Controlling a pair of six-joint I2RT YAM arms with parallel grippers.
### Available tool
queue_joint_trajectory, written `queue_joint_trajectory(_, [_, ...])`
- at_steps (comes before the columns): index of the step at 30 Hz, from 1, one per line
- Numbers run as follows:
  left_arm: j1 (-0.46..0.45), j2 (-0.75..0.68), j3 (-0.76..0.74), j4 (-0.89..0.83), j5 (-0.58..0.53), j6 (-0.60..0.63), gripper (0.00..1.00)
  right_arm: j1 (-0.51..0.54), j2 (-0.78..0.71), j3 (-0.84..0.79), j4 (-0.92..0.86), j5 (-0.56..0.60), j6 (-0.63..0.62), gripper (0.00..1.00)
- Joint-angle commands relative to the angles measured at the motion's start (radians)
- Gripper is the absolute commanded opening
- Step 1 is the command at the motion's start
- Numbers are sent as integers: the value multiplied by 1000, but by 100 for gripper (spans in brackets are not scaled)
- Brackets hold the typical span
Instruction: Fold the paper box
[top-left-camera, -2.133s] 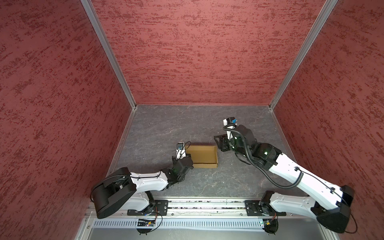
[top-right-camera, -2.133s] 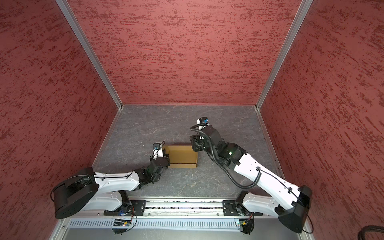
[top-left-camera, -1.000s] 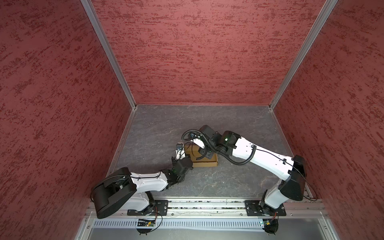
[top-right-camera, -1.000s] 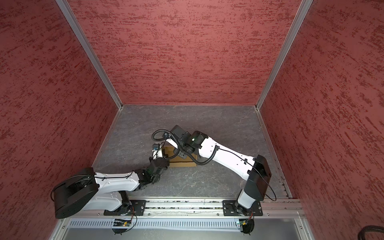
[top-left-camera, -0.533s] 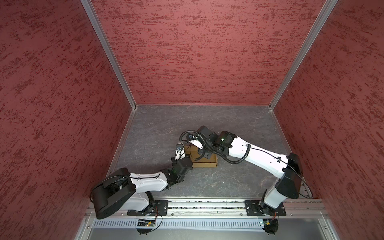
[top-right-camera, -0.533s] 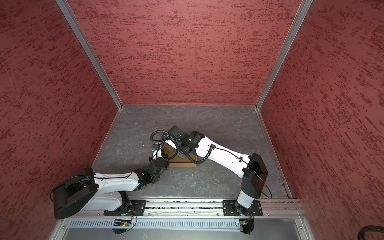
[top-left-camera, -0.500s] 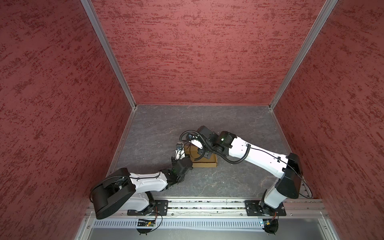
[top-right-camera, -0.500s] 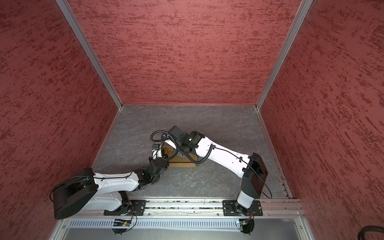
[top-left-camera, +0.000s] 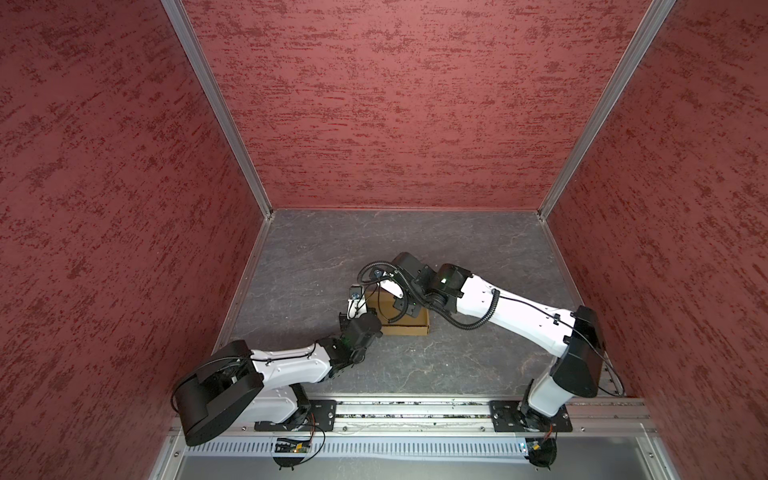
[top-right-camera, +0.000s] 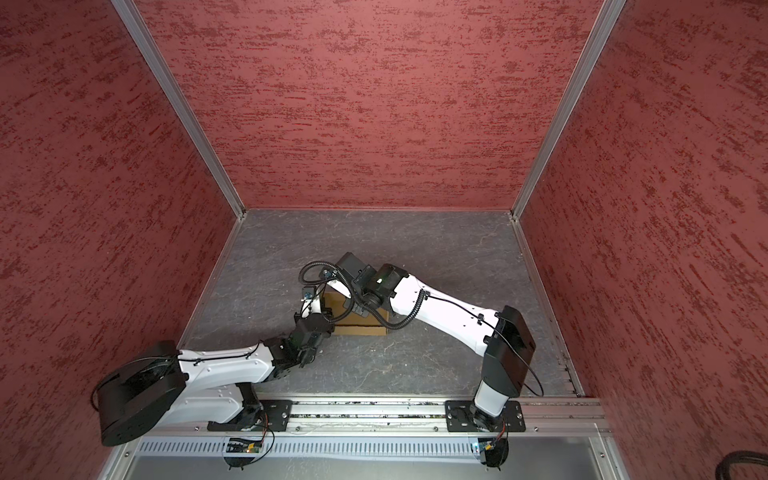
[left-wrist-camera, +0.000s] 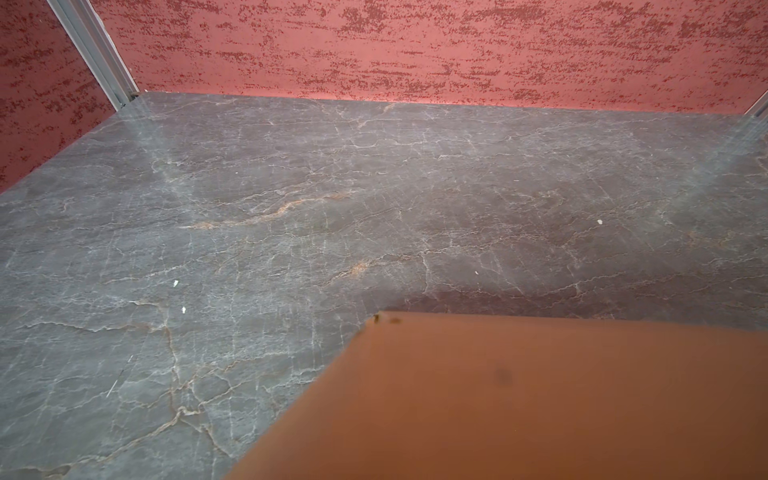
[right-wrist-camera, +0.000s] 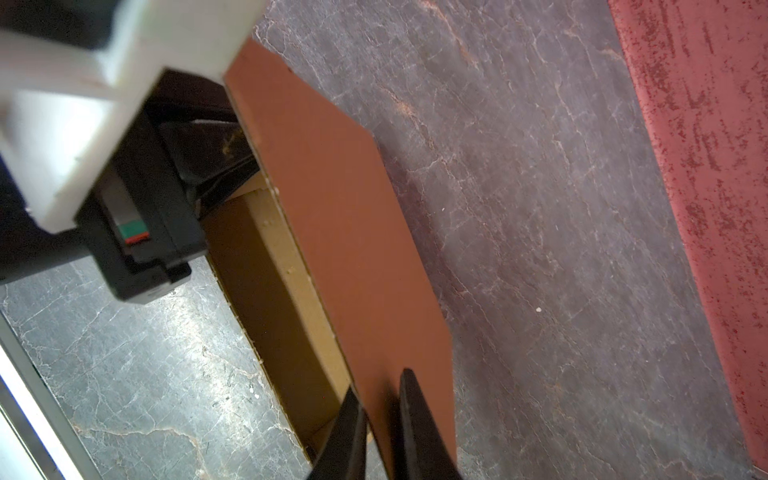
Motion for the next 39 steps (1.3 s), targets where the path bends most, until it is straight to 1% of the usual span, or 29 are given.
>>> queue_joint_trajectory(1, [11, -6, -16, -32, 1, 20, 10, 14, 3, -21, 6, -20, -8, 16])
queue_joint_trajectory(7, [19, -13, -20, -32, 2, 18, 13, 38, 14, -32, -3, -28, -7, 15])
queue_joint_trajectory(13, [30, -21, -28, -32, 7, 18, 14, 50, 19, -51, 7, -35, 9, 15])
queue_joint_trajectory(19, [30, -48, -55, -68, 6, -28, 17, 66, 31, -59, 14, -48, 21, 15])
queue_joint_trajectory(27, [24, -129, -91, -138, 8, -92, 20, 71, 32, -73, 26, -47, 35, 14])
queue_joint_trajectory(31, [20, -169, -102, -188, 7, -127, 24, 71, 32, -82, 36, -48, 43, 14])
queue_joint_trajectory(39, [20, -290, -131, -279, 0, -191, 29, 71, 34, -97, 49, -47, 50, 14])
